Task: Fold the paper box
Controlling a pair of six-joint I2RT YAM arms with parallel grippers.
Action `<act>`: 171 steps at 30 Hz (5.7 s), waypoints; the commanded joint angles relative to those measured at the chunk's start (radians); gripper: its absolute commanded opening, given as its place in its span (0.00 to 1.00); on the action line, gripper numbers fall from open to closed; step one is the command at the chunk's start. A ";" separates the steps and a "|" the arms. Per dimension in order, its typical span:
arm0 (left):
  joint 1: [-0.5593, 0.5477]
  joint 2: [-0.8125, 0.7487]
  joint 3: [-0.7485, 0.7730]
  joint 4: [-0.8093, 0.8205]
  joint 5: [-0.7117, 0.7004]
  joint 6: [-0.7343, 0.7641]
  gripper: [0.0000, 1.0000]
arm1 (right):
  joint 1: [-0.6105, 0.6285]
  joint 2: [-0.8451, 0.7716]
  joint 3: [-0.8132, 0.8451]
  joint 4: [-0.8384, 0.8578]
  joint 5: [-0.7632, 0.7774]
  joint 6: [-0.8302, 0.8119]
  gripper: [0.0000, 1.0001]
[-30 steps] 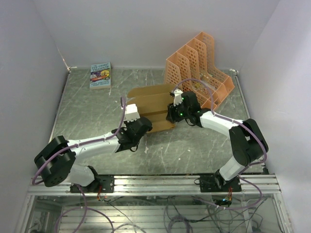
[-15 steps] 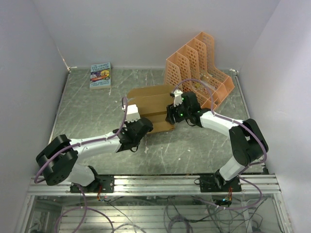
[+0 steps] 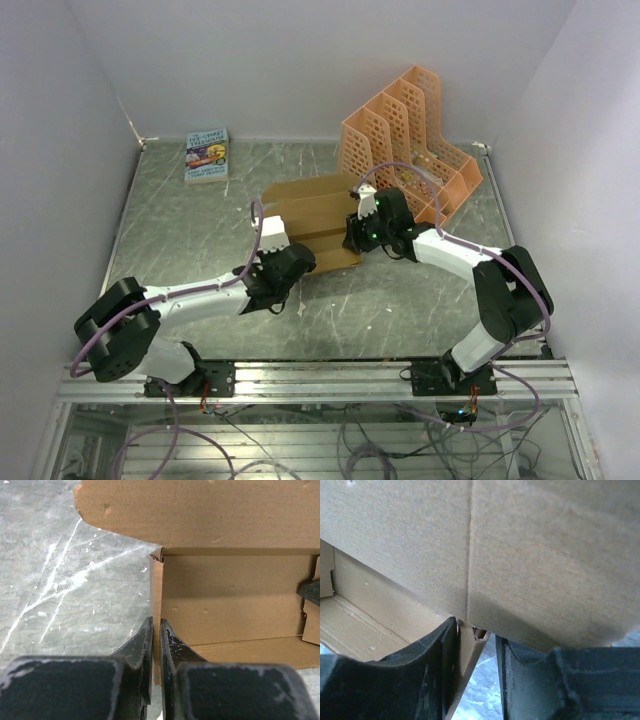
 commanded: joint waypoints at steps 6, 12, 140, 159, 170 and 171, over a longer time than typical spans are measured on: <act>-0.003 0.010 0.021 0.003 -0.048 -0.004 0.22 | -0.010 0.001 0.006 -0.017 0.002 -0.006 0.32; -0.004 0.032 0.016 0.010 -0.026 -0.014 0.38 | -0.010 0.046 0.009 -0.018 -0.030 0.007 0.32; 0.669 -0.133 0.066 0.119 1.055 0.378 0.88 | 0.036 -0.053 -0.076 -0.108 0.053 -0.328 0.26; 0.673 0.239 0.258 0.119 1.237 0.601 0.46 | 0.034 -0.054 -0.083 -0.095 0.035 -0.336 0.26; 0.515 0.025 0.262 0.036 0.983 0.794 0.07 | -0.090 -0.089 -0.044 -0.140 -0.229 -0.283 0.43; 0.481 0.010 0.262 0.024 0.936 0.807 0.07 | -0.116 -0.103 -0.044 -0.145 -0.277 -0.282 0.47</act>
